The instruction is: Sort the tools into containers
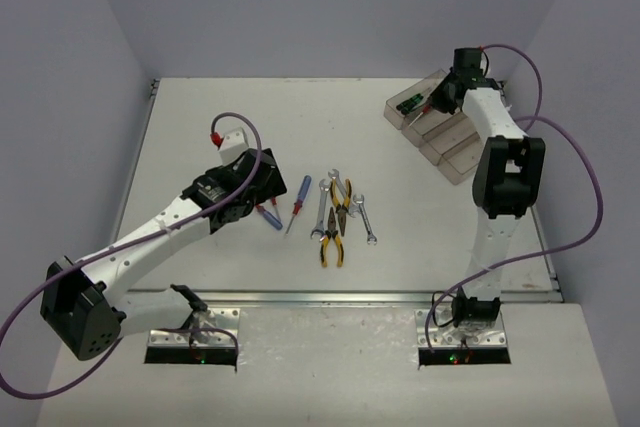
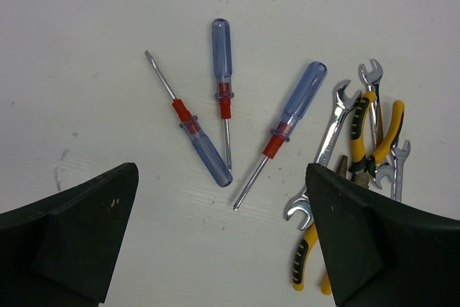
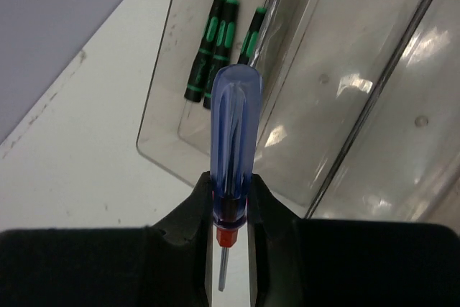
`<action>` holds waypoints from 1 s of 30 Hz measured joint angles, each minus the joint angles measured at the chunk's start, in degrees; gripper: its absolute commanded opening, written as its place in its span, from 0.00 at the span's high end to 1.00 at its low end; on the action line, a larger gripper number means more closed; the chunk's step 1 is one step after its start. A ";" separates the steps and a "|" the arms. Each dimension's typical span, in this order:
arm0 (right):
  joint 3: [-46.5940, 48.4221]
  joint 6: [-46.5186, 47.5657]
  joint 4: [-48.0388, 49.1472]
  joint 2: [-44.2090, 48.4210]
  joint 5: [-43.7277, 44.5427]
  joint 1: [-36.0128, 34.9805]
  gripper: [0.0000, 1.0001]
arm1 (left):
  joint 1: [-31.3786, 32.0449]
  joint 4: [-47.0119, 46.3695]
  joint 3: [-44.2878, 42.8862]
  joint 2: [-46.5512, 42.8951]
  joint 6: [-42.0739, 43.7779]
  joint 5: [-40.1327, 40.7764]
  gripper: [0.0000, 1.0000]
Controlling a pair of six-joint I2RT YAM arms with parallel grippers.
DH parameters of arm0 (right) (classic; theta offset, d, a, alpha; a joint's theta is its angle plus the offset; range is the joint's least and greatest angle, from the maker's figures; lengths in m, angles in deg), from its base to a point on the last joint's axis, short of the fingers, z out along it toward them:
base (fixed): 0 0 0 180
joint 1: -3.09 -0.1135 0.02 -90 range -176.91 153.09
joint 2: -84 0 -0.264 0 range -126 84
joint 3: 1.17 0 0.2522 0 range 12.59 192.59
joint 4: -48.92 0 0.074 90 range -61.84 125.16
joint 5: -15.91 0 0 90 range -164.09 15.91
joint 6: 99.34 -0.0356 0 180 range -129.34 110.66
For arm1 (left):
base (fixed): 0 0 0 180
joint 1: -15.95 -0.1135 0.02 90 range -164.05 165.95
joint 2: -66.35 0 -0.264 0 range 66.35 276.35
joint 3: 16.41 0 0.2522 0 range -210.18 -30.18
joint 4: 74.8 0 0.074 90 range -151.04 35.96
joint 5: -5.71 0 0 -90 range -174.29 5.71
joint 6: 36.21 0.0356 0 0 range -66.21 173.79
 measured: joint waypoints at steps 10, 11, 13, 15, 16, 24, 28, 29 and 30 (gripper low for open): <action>16.10 1.48 -4.59 -11.95 2.35 2.56 0.81 | 0.00 -1.20 1.91 1.39 0.69 -0.76 0.00; 16.53 1.64 -4.60 -12.18 2.45 2.68 0.72 | 0.00 -1.42 2.16 1.44 0.73 -0.86 0.00; 16.66 1.81 -4.76 -12.23 2.51 2.85 0.56 | 0.00 -1.70 2.74 1.44 0.70 -0.95 0.00; 16.66 2.31 -5.00 -12.25 2.60 3.01 0.47 | 0.00 -1.76 3.17 1.44 0.70 -1.09 0.00; 16.66 2.61 -5.11 -12.25 2.65 3.02 0.44 | 0.00 -1.86 3.37 1.44 0.63 -1.12 0.00; 14.24 4.19 -6.05 -9.05 2.38 3.00 0.34 | 0.00 -1.89 3.58 3.26 -1.26 -0.59 0.00; 9.92 6.76 -7.20 -2.00 0.53 1.51 0.30 | -0.01 -2.20 3.04 6.19 -2.27 -0.55 0.00; 8.47 7.81 -7.63 0.52 0.11 0.60 0.30 | -0.04 -2.28 2.62 7.29 -2.48 -0.55 0.01; 6.90 8.92 -8.28 3.27 -0.31 -0.48 0.29 | -0.09 -2.33 2.09 8.53 -2.66 -0.56 0.04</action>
